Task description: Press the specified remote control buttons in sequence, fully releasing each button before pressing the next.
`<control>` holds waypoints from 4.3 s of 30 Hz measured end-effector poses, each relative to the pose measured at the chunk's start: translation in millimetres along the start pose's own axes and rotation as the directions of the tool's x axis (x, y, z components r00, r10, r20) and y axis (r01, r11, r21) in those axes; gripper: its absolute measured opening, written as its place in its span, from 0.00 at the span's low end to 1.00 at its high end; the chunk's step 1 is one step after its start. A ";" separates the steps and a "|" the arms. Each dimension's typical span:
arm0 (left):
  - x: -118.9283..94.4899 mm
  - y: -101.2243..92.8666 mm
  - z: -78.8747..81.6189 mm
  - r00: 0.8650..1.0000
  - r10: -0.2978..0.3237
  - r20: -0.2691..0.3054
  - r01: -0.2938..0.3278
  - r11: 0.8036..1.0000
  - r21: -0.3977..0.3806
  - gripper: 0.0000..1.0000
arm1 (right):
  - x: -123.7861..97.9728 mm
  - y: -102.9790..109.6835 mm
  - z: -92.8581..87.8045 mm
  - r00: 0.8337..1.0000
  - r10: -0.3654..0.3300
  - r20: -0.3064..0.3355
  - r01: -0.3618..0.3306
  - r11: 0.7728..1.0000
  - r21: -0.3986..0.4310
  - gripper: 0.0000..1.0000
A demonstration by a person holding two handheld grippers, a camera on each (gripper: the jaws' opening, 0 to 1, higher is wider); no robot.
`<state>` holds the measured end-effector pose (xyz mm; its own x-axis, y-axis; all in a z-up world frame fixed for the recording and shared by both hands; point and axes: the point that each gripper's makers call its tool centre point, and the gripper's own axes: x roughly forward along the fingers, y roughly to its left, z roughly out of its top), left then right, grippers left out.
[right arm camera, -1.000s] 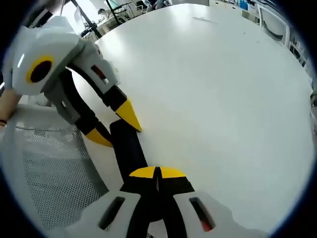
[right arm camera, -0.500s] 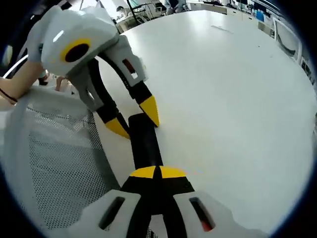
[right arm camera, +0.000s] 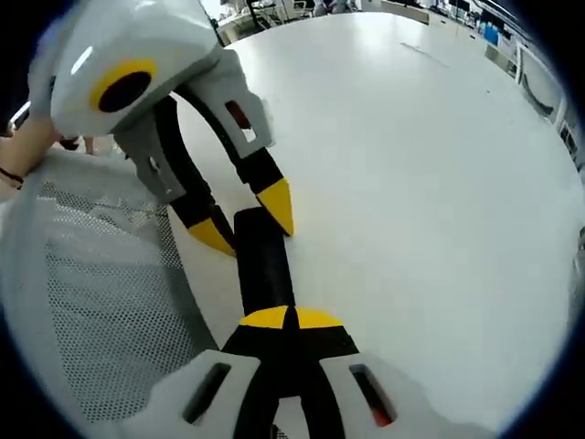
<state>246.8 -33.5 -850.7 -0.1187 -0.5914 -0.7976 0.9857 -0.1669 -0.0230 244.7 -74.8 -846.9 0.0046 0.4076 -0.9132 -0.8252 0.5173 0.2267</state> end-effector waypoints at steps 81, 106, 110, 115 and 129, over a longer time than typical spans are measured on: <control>3.9 0.8 5.7 0.997 0.076 0.020 -0.074 0.994 -0.085 0.24 | -2.8 -4.1 9.1 0.973 -0.186 0.133 0.203 0.972 -0.122 0.00; 3.7 0.8 7.5 0.997 0.046 0.063 -0.039 0.994 -0.105 0.24 | -0.7 8.8 5.6 0.970 -0.234 0.072 0.236 0.814 -0.531 0.00; 3.7 0.4 7.7 0.996 0.045 0.080 -0.036 0.994 -0.107 0.24 | 0.4 9.2 7.6 0.972 -0.227 0.066 0.227 0.818 -0.528 0.00; 3.4 0.5 8.4 0.993 0.034 0.117 -0.019 0.992 -0.125 0.24 | 0.5 7.8 7.1 0.977 -0.194 0.086 0.212 0.886 -0.413 0.00; 3.7 0.5 9.4 0.992 0.026 0.120 -0.011 0.992 -0.130 0.24 | -0.8 11.2 6.8 0.979 -0.178 0.097 0.202 0.910 -0.362 0.00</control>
<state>245.8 -43.2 -848.0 -0.1061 -0.6856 -0.7202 0.9941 -0.0569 -0.0923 239.2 -64.2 -841.4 0.2065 0.3802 -0.9016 -0.9546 0.2803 -0.1004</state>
